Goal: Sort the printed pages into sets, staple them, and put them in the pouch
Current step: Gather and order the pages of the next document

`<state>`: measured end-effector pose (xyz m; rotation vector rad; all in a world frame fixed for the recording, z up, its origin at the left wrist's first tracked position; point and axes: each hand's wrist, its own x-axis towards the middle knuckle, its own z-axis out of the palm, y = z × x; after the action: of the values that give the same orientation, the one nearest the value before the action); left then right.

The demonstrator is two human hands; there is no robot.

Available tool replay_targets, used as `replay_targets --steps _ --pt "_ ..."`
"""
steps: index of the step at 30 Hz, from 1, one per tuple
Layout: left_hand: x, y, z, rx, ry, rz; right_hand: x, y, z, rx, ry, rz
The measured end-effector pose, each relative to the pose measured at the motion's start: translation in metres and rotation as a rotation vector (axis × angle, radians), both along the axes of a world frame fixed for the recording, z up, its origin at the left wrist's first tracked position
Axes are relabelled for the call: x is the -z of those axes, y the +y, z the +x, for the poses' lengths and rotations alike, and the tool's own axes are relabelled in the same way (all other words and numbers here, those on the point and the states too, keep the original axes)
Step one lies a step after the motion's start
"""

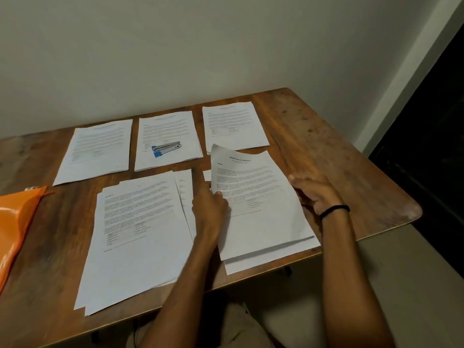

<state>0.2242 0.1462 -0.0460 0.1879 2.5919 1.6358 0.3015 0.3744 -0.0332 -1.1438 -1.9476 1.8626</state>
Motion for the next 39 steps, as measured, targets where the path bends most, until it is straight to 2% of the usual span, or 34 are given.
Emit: replay_targets --steps 5,13,17,21,23,25,27,30,34,36,39 --pt "0.001 0.003 0.007 0.03 0.034 -0.023 0.009 0.0 -0.006 -0.06 -0.143 0.352" --pt "0.007 -0.002 0.008 0.062 0.04 -0.132 0.0 -0.009 -0.009 -0.142 -0.401 0.736" --pt "0.014 -0.003 0.01 0.083 0.076 -0.171 -0.003 -0.014 -0.008 -0.095 -0.44 0.737" --pt "0.012 0.0 0.013 0.028 0.099 -0.459 0.0 -0.023 -0.017 -0.063 -0.44 0.769" --pt "0.011 0.001 0.013 0.034 0.089 -0.503 0.005 -0.031 -0.025 -0.135 -0.363 0.775" --pt "0.015 0.002 0.01 0.054 0.08 -0.498 0.013 -0.04 -0.032 -0.236 -0.307 0.75" --pt "0.019 0.004 0.009 0.076 0.101 -0.495 0.022 -0.044 -0.037 -0.302 -0.387 0.813" --pt "0.016 0.007 0.01 0.112 0.143 -0.42 0.031 -0.04 -0.039 -0.224 -0.482 0.892" --pt "0.005 0.004 0.006 0.168 0.04 -0.282 0.03 -0.042 -0.04 -0.127 -0.517 0.949" --pt "0.002 -0.006 0.001 0.16 0.027 -0.228 0.026 -0.052 -0.045 -0.073 -0.478 0.951" --pt "-0.007 -0.04 -0.01 0.042 0.048 -0.261 0.013 -0.093 -0.057 -0.103 -0.283 0.899"
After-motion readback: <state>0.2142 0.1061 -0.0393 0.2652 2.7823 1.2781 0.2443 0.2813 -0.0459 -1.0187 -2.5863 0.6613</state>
